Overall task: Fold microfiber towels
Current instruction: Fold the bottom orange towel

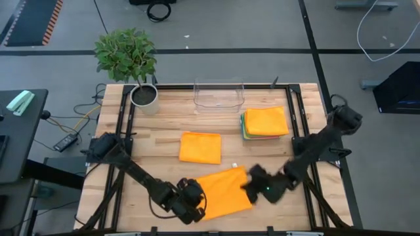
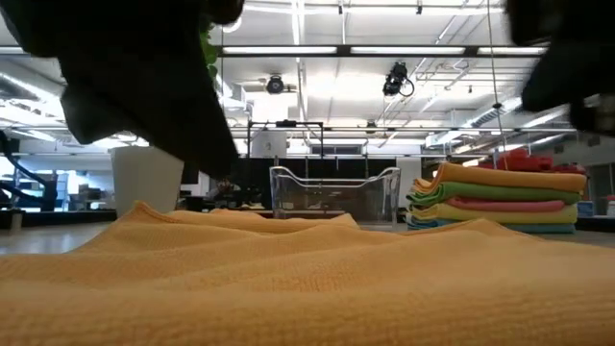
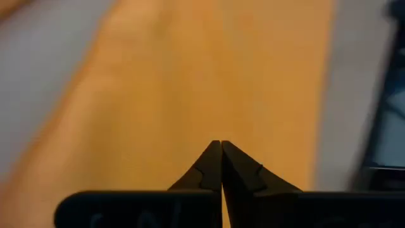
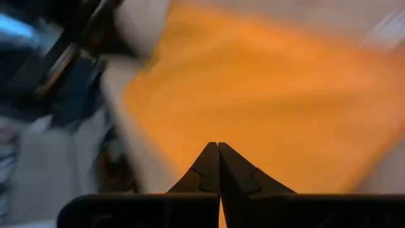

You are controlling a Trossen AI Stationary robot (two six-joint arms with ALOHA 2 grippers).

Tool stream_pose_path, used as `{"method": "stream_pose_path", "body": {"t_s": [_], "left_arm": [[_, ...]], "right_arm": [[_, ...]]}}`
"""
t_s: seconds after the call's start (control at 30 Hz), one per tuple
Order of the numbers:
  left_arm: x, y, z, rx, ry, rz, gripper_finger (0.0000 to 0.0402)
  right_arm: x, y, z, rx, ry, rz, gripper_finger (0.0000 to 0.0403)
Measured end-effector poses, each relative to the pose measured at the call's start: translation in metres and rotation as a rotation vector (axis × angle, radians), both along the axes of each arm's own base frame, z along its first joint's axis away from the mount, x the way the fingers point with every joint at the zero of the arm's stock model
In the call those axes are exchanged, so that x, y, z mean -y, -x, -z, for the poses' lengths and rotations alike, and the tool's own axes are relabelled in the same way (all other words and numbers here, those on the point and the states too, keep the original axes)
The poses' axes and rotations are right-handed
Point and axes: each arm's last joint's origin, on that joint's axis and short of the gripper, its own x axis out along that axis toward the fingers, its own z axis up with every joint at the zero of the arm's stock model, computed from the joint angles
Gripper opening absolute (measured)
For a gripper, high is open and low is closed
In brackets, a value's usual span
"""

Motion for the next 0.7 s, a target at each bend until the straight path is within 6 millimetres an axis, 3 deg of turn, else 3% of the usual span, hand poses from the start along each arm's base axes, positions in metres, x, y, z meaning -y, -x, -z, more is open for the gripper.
{"method": "stream_pose_path", "body": {"t_s": [0.17, 0.33, 0.43, 0.53, 0.7], "left_arm": [[-0.007, -0.005, 0.018, -0.091, -0.036, 0.027, 0.0013], [-0.013, -0.008, 0.027, -0.138, -0.054, 0.050, 0.0007], [-0.017, -0.009, 0.028, -0.167, -0.052, 0.064, 0.0008], [-0.020, -0.011, 0.028, -0.201, -0.017, 0.076, 0.0015], [-0.021, -0.009, 0.019, -0.197, 0.000, 0.084, 0.0006]], "right_arm": [[-0.054, 0.008, 0.019, -0.051, -0.059, -0.071, 0.0003], [-0.080, 0.011, 0.042, -0.208, -0.044, -0.086, 0.0003], [-0.079, 0.014, 0.056, -0.303, 0.001, -0.065, 0.0003], [-0.070, 0.018, 0.057, -0.369, 0.037, -0.048, 0.0003], [-0.053, 0.021, 0.033, -0.412, 0.061, -0.113, 0.0003]]}}
